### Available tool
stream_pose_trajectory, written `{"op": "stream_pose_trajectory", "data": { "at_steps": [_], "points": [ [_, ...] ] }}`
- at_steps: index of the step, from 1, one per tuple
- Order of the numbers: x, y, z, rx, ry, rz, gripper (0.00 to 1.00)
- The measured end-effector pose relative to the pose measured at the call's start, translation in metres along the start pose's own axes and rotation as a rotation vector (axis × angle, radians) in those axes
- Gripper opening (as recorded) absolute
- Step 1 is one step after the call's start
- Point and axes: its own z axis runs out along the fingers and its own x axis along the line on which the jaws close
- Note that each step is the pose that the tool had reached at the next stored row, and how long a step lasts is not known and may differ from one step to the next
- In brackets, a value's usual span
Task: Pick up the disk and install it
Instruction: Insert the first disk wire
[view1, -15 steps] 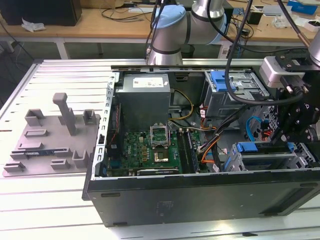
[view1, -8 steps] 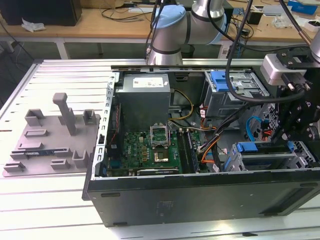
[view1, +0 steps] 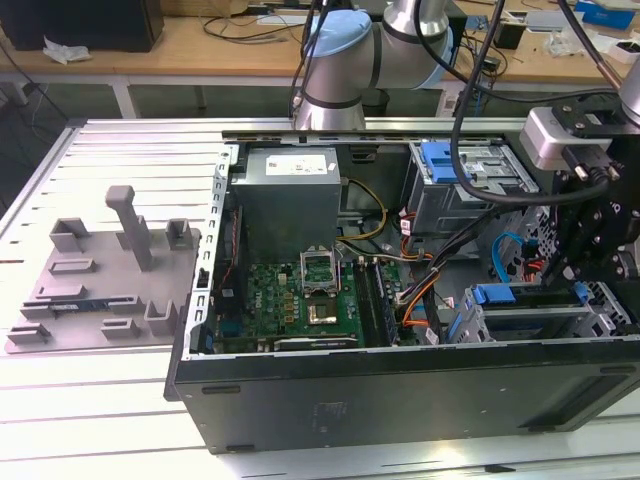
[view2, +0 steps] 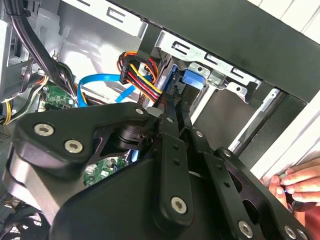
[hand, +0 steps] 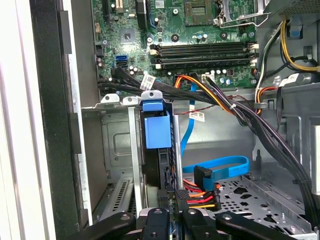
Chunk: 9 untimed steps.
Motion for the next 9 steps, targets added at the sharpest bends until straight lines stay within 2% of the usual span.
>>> {"op": "stream_pose_trajectory", "data": {
  "at_steps": [9],
  "points": [
    [0.0002, -0.0003, 0.0023, 0.0000, -0.0002, 0.000, 0.17]
  ]
}}
